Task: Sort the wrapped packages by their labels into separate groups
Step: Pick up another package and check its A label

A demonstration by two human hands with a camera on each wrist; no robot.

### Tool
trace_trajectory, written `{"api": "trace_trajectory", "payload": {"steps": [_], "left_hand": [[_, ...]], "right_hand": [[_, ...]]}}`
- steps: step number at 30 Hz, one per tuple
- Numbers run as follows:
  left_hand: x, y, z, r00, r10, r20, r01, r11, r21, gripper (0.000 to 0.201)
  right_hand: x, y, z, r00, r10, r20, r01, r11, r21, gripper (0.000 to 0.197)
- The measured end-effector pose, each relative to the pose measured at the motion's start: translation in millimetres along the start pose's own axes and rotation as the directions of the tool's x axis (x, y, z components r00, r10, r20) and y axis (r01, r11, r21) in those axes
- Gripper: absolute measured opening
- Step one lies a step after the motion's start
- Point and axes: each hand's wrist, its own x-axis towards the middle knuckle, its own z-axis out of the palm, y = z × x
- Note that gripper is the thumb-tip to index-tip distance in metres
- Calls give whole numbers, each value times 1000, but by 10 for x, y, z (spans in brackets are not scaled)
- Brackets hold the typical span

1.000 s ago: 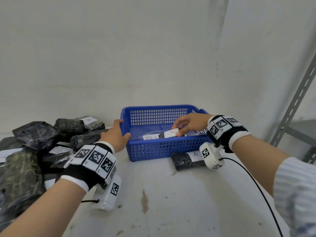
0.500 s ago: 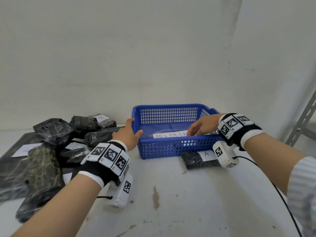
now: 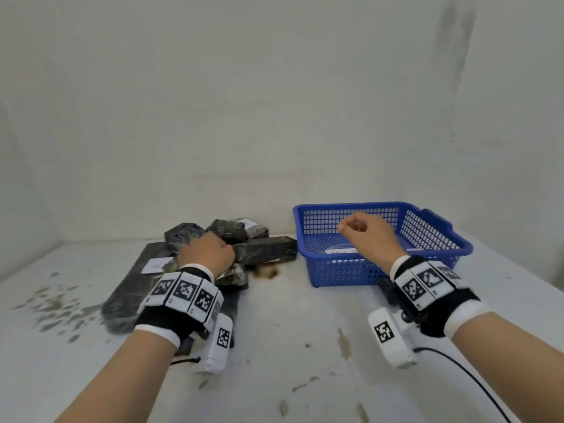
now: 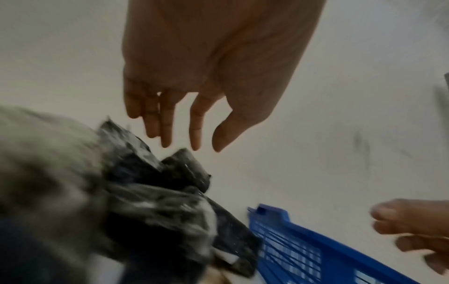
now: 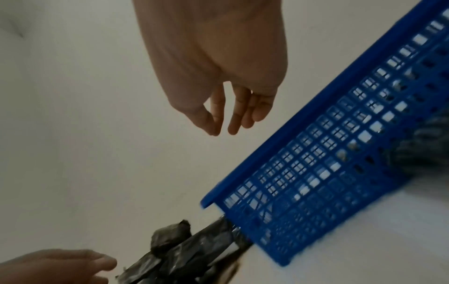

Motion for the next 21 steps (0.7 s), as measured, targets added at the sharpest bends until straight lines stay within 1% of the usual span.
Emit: {"api": "trace_trajectory", "payload": {"steps": [2, 3, 4, 5, 7, 9, 10, 13, 14, 17, 19, 20, 21], "left_hand": [[42, -199, -112, 987, -154, 36, 149, 983, 112, 55], [33, -323, -179, 974, -221, 43, 214, 969, 125, 69], [25, -428, -227, 964, -262, 46, 254, 958, 134, 78], [30, -534, -250, 959, -277, 61, 266, 952, 154, 83], [58, -719, -266, 960, -246, 131, 225, 962, 157, 89], [12, -782, -268, 963, -169, 212, 155, 985, 82, 96], [-3, -793, -250, 964, -141, 224, 134, 990, 44, 97], [-73, -729, -229, 974, -109, 201, 106, 994, 26, 94], [-76, -699, -222, 974, -117, 195, 113, 993, 33, 87], [-95, -632, -283, 972, -121, 202, 121, 993, 15, 42], [-69, -648, -326, 964, -128, 232, 149, 986, -78, 36], [-40, -670, -339, 961, -114, 253, 163, 970, -182, 35], [-23, -689, -361, 960, -92, 265, 183, 922, -341, 36]], "right_hand": [[-85, -60, 98, 999, -17, -32, 18, 999, 28, 8], [-131, -112, 158, 999, -19, -34, 20, 999, 45, 8], [-175, -164, 209, 999, -19, -27, 21, 998, 57, 8], [-216, -212, 260, 1000, -20, -12, 21, 998, 64, 8], [-279, -298, 366, 999, -25, 23, 23, 998, 59, 9], [-318, -361, 471, 998, -35, 49, 33, 998, 45, 9], [-331, -384, 520, 997, -36, 62, 33, 999, 37, 9], [-368, -427, 650, 994, -25, 103, 22, 999, 32, 11], [-387, -437, 685, 992, -18, 123, 14, 999, 33, 10], [-454, -462, 749, 977, 0, 214, -2, 1000, 8, 7], [-495, -476, 751, 960, 22, 280, -19, 1000, -13, 6], [-511, -482, 745, 949, 28, 314, -24, 1000, -17, 5], [-533, -495, 736, 936, 31, 350, -28, 1000, -14, 5]]}}
